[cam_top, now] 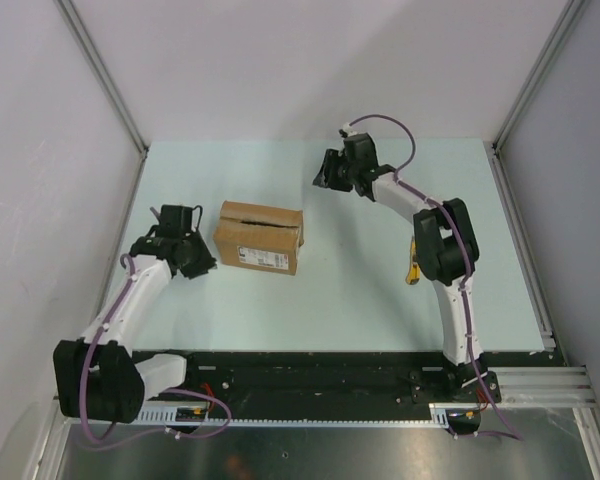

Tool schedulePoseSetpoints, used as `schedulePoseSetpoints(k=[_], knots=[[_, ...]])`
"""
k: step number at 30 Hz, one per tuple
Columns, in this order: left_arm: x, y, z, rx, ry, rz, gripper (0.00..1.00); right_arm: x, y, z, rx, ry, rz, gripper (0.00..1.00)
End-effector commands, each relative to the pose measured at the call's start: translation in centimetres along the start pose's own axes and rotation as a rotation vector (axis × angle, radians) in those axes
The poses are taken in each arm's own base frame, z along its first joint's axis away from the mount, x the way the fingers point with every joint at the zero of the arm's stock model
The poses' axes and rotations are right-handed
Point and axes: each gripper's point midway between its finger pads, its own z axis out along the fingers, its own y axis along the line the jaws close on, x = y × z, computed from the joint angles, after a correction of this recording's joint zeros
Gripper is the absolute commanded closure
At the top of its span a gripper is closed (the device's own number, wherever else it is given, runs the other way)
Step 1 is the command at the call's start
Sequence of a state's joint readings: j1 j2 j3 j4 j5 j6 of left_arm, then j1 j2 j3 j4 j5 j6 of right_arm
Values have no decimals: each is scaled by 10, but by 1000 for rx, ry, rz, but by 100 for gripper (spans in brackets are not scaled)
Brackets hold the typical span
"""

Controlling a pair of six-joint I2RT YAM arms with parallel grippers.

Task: Unpack the express box

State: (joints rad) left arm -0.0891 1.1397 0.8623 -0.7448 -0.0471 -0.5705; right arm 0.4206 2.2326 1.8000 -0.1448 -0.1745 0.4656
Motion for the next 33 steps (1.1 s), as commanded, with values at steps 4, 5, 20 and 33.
schedulePoseSetpoints(k=[4,5,20,33], knots=[[-5,-39,13,188,46,22,68,36,58,-13,-233,155,-94,50],[-7,-45,14,214,52,28,68,44,61,-14,-242,182,-102,51],[-54,-57,56,177,9,19,72,119,83,-103,-154,288,-240,51],[-99,-36,69,161,-28,-141,62,47,123,-165,83,-98,-415,28]])
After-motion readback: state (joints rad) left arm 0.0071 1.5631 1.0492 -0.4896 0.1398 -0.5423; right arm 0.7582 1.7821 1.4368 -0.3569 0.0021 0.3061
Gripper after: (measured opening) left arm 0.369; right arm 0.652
